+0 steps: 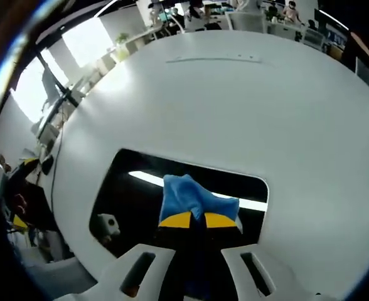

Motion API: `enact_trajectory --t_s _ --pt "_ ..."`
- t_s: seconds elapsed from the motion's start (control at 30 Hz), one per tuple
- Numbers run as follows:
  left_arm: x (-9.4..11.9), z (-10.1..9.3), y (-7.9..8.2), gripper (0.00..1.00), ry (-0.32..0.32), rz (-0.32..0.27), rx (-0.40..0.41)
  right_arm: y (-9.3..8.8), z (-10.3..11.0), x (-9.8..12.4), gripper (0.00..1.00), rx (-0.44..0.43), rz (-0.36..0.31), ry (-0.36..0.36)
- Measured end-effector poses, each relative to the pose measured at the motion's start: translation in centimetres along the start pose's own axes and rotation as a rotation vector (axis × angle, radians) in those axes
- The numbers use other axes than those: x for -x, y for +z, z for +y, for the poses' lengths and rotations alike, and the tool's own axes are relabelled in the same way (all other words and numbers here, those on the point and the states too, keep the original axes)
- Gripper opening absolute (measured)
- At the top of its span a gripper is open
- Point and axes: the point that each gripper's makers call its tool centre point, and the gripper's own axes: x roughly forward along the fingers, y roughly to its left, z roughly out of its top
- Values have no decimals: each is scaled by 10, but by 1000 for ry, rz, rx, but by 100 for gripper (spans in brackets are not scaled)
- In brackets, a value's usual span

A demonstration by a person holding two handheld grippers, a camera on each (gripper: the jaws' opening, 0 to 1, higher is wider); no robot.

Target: Wipe the mirror surface with the cleaning cloth until all visible marks leave the cleaned area.

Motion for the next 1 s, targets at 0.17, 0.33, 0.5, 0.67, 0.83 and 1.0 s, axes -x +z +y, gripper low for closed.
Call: enact_trajectory --t_s 0.17,0.33,0.5,0.67,0.83,1.0 --pt "-1 -2 1 100 9 -6 -3 -8 1 3 0 4 -2 7" --pt "-1 -7 5 100 12 -13 -9 -18 4 8 0 0 0 13" --pt "-4 -11 1 100 -3 6 -3 -26 7 12 0 -11 0 22" --pt "-4 -11 -2 100 5 26 -6 -33 10 14 0 -25 6 31" --pt "-1 -10 -2 100 18 17 -7 -38 13 18 0 -32 8 40" --pt "0 -10 -2 100 29 6 0 -45 15 20 0 -26 13 47"
